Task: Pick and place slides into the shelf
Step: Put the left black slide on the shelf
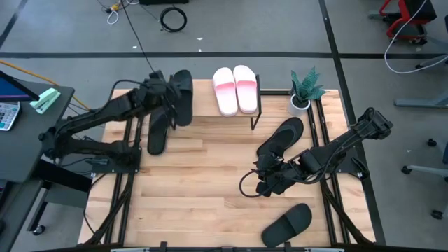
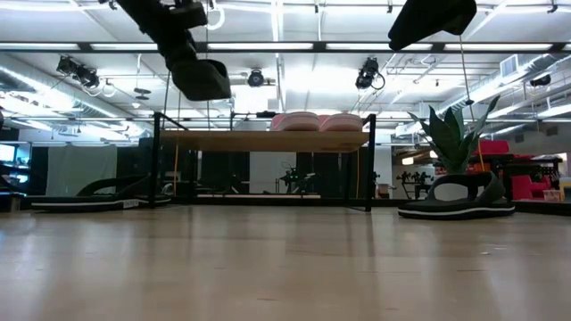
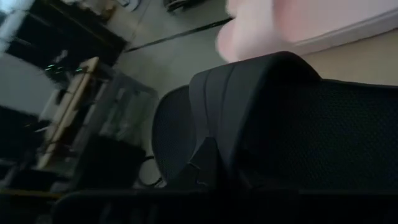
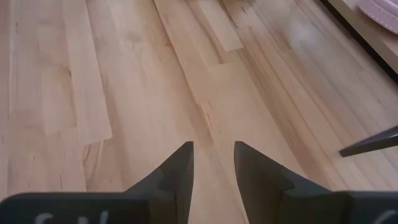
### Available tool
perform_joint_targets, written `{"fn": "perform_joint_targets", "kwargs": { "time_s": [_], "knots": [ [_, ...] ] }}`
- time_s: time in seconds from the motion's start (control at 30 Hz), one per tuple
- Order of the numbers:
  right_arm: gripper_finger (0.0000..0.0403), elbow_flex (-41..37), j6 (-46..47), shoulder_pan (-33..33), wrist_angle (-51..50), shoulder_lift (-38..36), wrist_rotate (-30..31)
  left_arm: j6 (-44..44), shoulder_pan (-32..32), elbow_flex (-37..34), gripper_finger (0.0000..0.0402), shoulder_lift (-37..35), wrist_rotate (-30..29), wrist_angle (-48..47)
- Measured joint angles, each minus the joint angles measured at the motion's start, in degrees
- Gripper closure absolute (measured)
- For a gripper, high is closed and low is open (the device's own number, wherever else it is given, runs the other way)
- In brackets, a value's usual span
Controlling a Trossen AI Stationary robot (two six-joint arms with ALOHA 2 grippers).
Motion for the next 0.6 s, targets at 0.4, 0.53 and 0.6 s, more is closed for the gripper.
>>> {"fn": "perform_joint_targets", "kwargs": {
  "time_s": [0.4, 0.53, 0.6],
  "knots": [
    [0.0282, 0.0, 0.0, 0.0, 0.0, 0.0, 0.0, 5.5, 7.5, 0.0, 0.0390, 7.4, 8.8, 4.9],
    [0.0282, 0.0, 0.0, 0.0, 0.0, 0.0, 0.0, 6.6, 9.7, 0.1, 0.0390, 10.5, 8.5, 6.9],
    [0.0282, 0.0, 0.0, 0.0, 0.0, 0.0, 0.0, 6.6, 11.0, 0.0, 0.0390, 11.9, 8.5, 5.9]
  ]
}}
